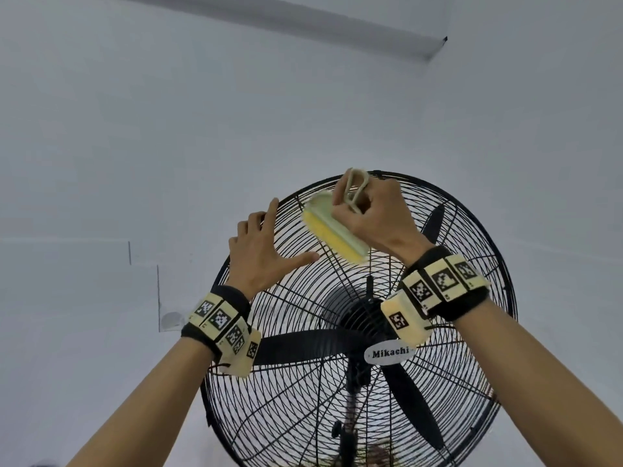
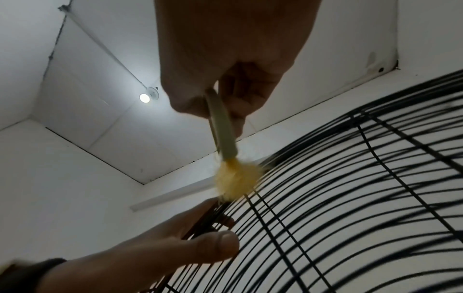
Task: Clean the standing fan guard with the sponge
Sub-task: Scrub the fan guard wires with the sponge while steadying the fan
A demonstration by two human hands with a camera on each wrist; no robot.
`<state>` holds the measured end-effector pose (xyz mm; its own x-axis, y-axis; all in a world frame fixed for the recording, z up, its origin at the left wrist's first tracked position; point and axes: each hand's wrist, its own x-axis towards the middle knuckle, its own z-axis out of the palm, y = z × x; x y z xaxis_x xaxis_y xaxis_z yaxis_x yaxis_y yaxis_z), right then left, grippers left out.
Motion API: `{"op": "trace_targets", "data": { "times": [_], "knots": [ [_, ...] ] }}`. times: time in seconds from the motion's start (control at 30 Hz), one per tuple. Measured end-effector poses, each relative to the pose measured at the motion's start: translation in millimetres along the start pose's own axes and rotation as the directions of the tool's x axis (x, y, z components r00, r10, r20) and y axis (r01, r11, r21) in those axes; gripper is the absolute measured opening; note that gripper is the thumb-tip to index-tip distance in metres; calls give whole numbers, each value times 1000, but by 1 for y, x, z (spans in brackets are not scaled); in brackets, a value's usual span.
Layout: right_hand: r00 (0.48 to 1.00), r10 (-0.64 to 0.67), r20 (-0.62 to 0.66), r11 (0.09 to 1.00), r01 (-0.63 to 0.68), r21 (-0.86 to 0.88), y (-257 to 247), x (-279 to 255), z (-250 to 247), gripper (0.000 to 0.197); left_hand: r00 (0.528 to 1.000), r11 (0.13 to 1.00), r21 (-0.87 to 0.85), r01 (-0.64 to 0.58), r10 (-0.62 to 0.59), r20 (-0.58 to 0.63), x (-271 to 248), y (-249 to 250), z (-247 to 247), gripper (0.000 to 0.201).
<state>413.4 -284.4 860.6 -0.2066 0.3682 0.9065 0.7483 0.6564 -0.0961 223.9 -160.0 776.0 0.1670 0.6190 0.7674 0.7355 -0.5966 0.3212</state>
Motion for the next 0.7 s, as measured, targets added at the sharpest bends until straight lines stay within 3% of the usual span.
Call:
{"op": "trace_targets", "data": {
  "times": [0.1,0.27,0.4,0.47,0.57,0.7],
  "knots": [
    [998,-42,-42,995,45,88,-1,0,5,7,1000,1000,4,3,-3,-9,-1,1,1,134],
    [986,-88,141,988,104,-112,3,-4,4,13,1000,1000,-2,-4,4,-5,2,-2,2,137],
    [995,-99,2,995,99,-23,1,-5,2,15,999,1000,-7,-12,12,-44,-1,-2,3,136],
    [995,-100,-8,995,100,4,5,-10,6,32,997,1000,-16,-23,22,-73,-4,-1,5,134],
    [992,-72,101,995,79,-63,17,-24,6,48,995,999,-22,-43,41,-90,-5,-4,7,130],
    [989,24,144,987,0,-163,20,-30,-11,33,996,999,-17,-49,48,-78,-3,-7,6,129]
  ]
}}
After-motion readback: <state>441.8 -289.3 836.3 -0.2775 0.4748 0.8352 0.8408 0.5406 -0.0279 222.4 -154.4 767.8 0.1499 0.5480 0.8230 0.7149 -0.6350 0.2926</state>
